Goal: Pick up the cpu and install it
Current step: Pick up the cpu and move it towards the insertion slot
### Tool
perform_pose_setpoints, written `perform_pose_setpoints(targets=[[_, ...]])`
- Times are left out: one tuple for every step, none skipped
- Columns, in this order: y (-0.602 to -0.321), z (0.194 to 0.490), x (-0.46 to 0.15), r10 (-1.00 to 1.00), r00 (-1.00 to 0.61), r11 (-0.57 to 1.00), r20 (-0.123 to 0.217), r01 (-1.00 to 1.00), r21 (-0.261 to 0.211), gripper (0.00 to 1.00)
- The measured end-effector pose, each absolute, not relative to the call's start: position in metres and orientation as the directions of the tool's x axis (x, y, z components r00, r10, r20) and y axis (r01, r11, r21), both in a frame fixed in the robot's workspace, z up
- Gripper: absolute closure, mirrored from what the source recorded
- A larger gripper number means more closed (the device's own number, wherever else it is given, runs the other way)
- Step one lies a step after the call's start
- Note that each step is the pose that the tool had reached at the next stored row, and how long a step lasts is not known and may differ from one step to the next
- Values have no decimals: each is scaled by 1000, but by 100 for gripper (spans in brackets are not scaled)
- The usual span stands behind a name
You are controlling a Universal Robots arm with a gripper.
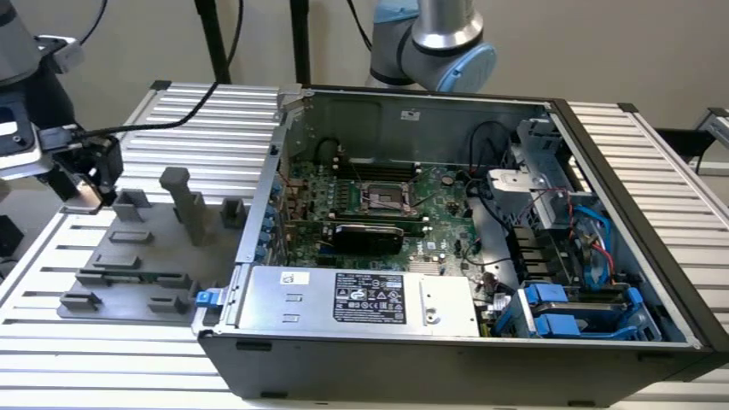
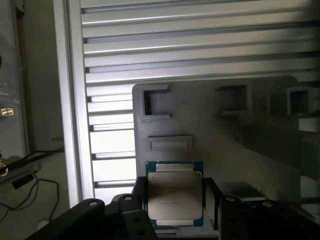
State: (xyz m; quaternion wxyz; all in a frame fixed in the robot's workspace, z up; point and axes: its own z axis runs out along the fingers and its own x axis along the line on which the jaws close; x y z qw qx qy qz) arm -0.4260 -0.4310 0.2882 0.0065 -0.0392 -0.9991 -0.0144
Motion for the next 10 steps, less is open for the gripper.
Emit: perform_pose_setpoints(targets=[[-431, 293, -425, 78, -997, 997, 14, 78, 28, 45], [-431, 297, -424, 78, -997, 997, 14, 79, 28, 45], [-431, 302, -422, 78, -997, 997, 14, 78, 28, 45], [-431, 306, -420, 78, -997, 997, 14, 78, 28, 45], [-431, 311, -417, 78, -997, 997, 14, 78, 28, 45], [-431, 316, -414, 78, -997, 997, 14, 79, 28, 45], [-431, 320, -411, 78, -997, 997, 14, 79, 28, 45], [-431, 324, -408, 78, -997, 997, 14, 79, 28, 45], [-431, 329, -404, 78, -997, 997, 14, 79, 28, 45], [-431, 334, -400, 78, -997, 997, 14, 79, 28, 45]])
